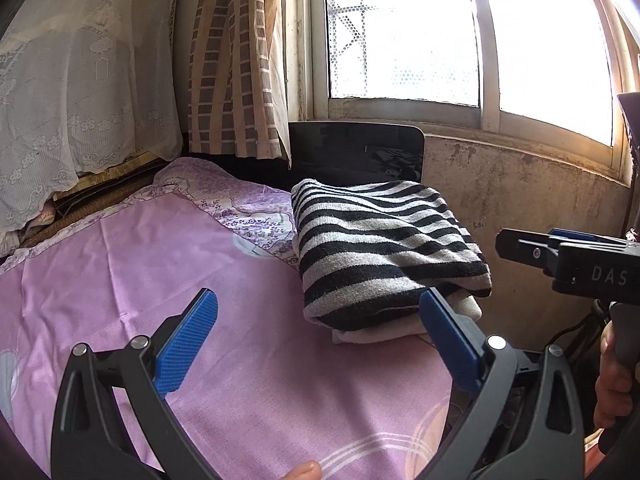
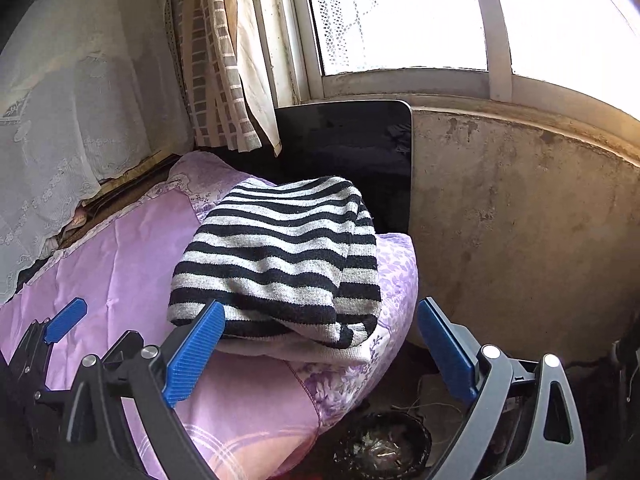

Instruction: Fold small clothes

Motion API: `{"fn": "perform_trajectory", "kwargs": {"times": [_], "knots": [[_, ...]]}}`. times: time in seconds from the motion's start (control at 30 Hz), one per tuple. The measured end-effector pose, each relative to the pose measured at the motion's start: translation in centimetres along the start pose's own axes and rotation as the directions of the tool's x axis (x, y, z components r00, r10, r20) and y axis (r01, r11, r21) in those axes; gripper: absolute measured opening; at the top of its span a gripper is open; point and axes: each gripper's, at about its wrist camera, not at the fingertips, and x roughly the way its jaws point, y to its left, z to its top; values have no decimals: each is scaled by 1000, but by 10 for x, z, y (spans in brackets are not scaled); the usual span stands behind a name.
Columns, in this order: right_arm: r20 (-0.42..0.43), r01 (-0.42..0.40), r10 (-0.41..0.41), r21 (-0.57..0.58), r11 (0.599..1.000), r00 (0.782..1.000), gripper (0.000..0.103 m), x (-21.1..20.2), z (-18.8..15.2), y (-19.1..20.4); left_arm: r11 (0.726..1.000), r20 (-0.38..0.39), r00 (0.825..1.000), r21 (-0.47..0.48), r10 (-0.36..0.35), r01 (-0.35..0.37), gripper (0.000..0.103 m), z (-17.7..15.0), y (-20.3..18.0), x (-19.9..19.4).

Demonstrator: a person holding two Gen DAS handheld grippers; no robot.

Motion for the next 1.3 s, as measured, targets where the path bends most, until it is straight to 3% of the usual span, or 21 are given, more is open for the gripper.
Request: {"fn": "perform_trajectory", "kwargs": {"times": [0.8, 1.3], "knots": [[12, 6, -5, -136, 991, 1000, 97, 7, -14, 31, 1000, -63, 998, -11, 13, -14, 98, -12, 6, 13], [-14, -24, 22, -105, 994, 1000, 97, 13, -16, 27, 1000, -78, 997, -26, 3, -5, 98, -12, 10, 18]]}}
